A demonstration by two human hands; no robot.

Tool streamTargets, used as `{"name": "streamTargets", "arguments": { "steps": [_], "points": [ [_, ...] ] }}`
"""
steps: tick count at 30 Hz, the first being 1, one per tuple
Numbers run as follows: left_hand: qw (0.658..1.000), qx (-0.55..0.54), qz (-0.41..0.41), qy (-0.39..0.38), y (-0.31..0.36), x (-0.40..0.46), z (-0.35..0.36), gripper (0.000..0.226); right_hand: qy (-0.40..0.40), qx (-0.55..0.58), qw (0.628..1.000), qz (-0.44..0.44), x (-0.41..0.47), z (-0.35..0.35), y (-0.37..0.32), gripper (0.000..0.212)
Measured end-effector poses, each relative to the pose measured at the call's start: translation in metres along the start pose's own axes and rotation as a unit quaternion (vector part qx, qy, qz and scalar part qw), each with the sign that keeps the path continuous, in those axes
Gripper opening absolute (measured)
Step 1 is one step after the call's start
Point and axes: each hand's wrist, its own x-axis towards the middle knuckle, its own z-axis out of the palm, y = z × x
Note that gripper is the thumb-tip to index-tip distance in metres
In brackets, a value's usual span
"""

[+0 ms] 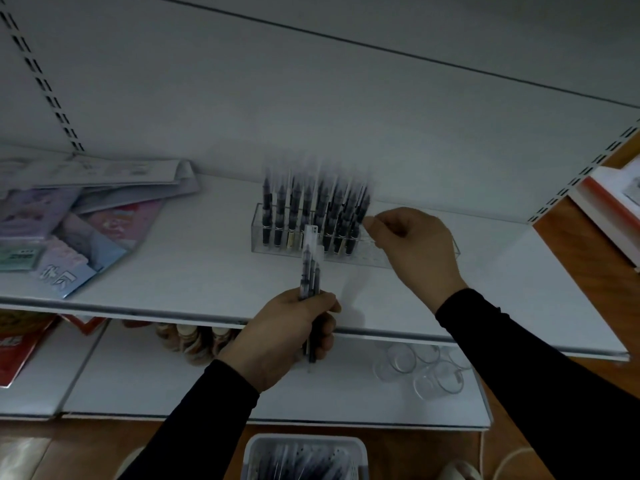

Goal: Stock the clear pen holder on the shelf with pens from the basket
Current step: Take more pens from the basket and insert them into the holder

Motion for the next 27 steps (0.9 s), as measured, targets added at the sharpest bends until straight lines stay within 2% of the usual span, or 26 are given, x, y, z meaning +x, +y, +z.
{"name": "streamTargets", "arguments": {
  "steps": [3,7,9,13,16,18,23,27],
  "points": [
    [1.000,0.003,-0.003,-0.025,0.000,0.001,0.002,0.017,-0.097,0.049,0.993,0.049,-0.014,0.001,-0.001,0.020],
    [0.997,0.013,-0.004,-0.077,-0.001,-0.001,0.008,0.016,-0.277,0.095,0.948,0.128,-0.026,0.008,0.003,0.028],
    [0.995,0.012,-0.007,-0.097,-0.002,-0.002,0.011,0.018,-0.319,0.135,0.929,0.129,-0.029,0.008,0.007,0.029],
    [0.995,0.002,-0.002,-0.102,-0.002,0.001,0.011,0.023,-0.252,0.185,0.938,0.149,-0.022,-0.004,0.008,0.029],
    [0.999,0.003,0.008,-0.050,-0.002,0.003,0.010,0.022,-0.172,0.238,0.944,0.152,-0.006,-0.024,0.006,0.024],
    [0.999,0.042,0.029,-0.005,-0.003,0.005,0.010,0.019,-0.108,0.255,0.952,0.130,0.007,-0.037,0.002,0.020],
    [0.995,0.059,0.061,0.057,-0.006,0.011,0.012,0.032,0.030,0.143,0.989,0.016,0.035,-0.051,-0.004,0.029],
    [0.995,0.039,0.070,0.060,-0.006,0.010,0.012,0.028,0.055,0.101,0.993,-0.032,0.046,-0.043,-0.011,0.027]
  ]
}}
